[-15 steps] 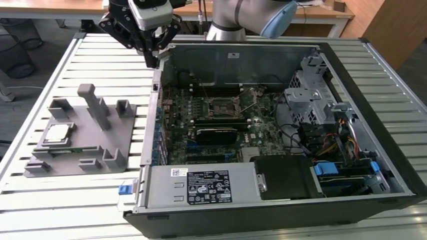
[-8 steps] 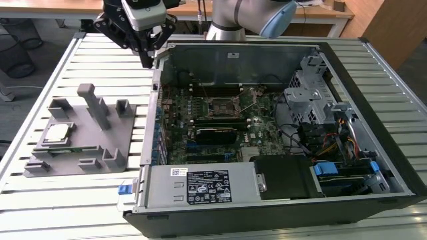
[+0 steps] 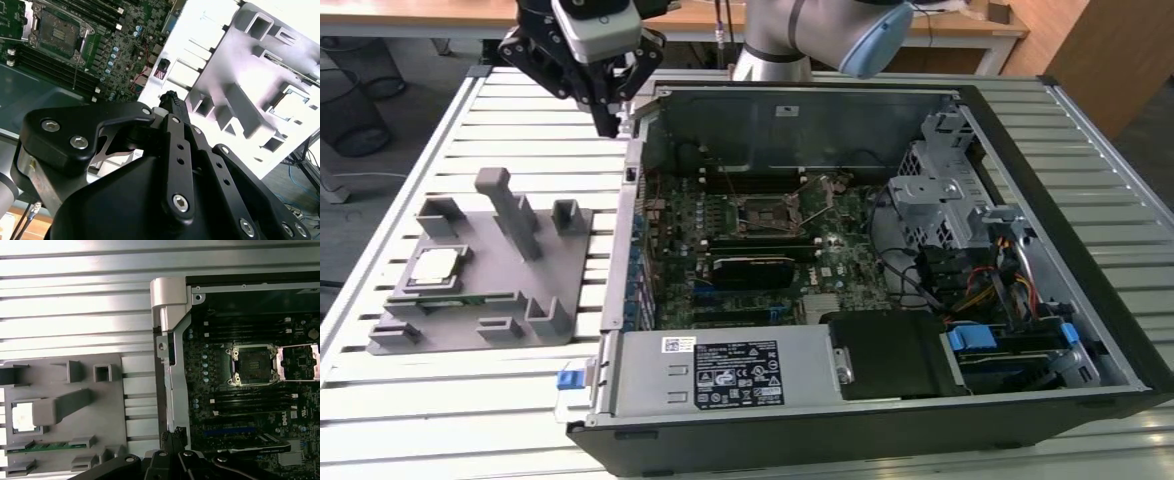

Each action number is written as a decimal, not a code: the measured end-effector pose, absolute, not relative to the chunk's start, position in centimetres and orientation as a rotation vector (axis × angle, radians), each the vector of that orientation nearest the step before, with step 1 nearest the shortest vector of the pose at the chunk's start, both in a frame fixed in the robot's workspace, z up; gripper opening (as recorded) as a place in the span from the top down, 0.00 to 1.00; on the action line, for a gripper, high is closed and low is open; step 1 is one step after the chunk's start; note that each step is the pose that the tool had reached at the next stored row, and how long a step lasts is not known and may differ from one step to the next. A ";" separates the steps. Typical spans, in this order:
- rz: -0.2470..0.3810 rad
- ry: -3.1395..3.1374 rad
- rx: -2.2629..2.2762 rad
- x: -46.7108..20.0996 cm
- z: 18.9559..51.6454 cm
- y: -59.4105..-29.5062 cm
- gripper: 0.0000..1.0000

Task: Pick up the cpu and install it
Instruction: 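Reach for the cpu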

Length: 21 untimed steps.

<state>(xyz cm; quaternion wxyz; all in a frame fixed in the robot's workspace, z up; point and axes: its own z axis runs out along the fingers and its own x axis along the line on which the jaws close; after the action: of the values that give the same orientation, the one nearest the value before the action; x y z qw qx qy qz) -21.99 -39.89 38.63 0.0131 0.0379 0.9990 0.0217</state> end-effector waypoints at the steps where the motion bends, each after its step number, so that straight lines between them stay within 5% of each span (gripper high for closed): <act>1: 0.068 3.112 0.118 -22.1 38.6 -39.9 0.89; 21: 0.068 3.112 0.118 -24.0 38.5 -39.9 0.89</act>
<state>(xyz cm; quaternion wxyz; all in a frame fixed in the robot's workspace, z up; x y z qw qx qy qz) -23.97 -39.89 38.52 0.0131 0.0379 0.9990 0.0217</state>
